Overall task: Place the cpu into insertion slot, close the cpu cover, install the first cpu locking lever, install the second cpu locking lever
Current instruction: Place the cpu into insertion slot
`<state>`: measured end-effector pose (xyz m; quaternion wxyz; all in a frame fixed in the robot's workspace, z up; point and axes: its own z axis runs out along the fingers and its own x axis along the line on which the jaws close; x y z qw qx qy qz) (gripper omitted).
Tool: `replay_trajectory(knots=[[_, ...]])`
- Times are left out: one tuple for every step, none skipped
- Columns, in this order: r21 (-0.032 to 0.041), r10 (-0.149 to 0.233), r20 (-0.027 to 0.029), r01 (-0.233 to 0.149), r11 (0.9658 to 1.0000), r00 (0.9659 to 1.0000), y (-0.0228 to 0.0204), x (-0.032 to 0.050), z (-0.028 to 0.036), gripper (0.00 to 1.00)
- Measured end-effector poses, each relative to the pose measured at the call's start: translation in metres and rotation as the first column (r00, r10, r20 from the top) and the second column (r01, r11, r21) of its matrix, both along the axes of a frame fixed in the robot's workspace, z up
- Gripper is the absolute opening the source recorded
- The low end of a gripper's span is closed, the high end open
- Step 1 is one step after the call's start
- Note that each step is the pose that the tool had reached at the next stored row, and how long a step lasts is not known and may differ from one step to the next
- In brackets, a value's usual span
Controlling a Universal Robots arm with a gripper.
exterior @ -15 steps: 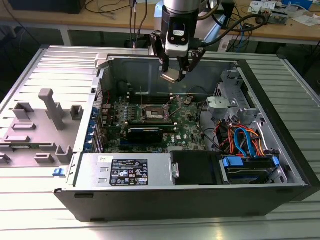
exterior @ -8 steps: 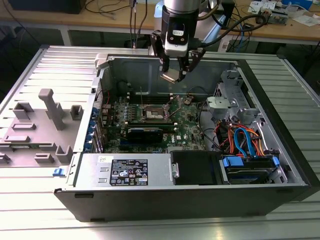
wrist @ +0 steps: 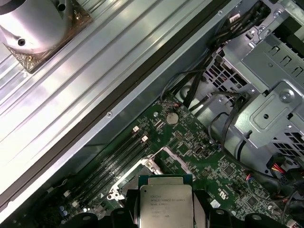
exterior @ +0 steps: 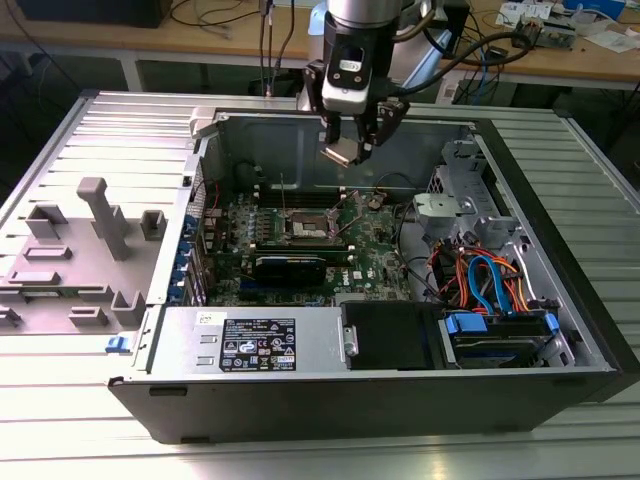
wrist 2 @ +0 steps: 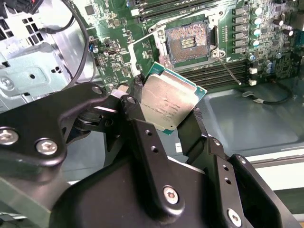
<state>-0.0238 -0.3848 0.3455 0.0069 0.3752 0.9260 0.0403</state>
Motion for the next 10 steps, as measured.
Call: replay_trajectory(knots=[[0.0000,-0.007,0.0000,0.007,1.0000,1.0000,0.0000,0.0000,0.0000,0.54],[0.0000,-0.012,0.0000,0.012,0.9999,0.9999,0.0000,0.0000,0.0000,0.54],[-0.0001,-0.014,-0.0001,0.014,0.9999,0.9999,0.0000,0.0000,0.0000,0.54],[0.0000,-0.014,0.0000,0.014,0.9999,0.9999,0.0000,0.0000,-0.0001,0.54],[0.0000,-0.014,0.0000,0.014,0.9999,0.9999,0.0000,0.0000,-0.0001,0.54],[0.0000,-0.014,0.0000,0.014,0.9999,0.9999,0.0000,0.0000,-0.0001,0.54],[0.0000,-0.014,0.0000,0.014,0.9999,0.9999,0.0000,0.0000,-0.0001,0.54],[0.0000,-0.014,0.0000,0.014,0.9999,0.9999,0.0000,0.0000,0.0000,0.54],[0.0000,-0.015,0.0000,0.015,0.9999,0.9999,0.0000,0.0000,-0.0001,0.54],[0.0000,-0.017,0.0000,0.017,0.9999,0.9999,0.0000,0.0000,-0.0002,0.54]])
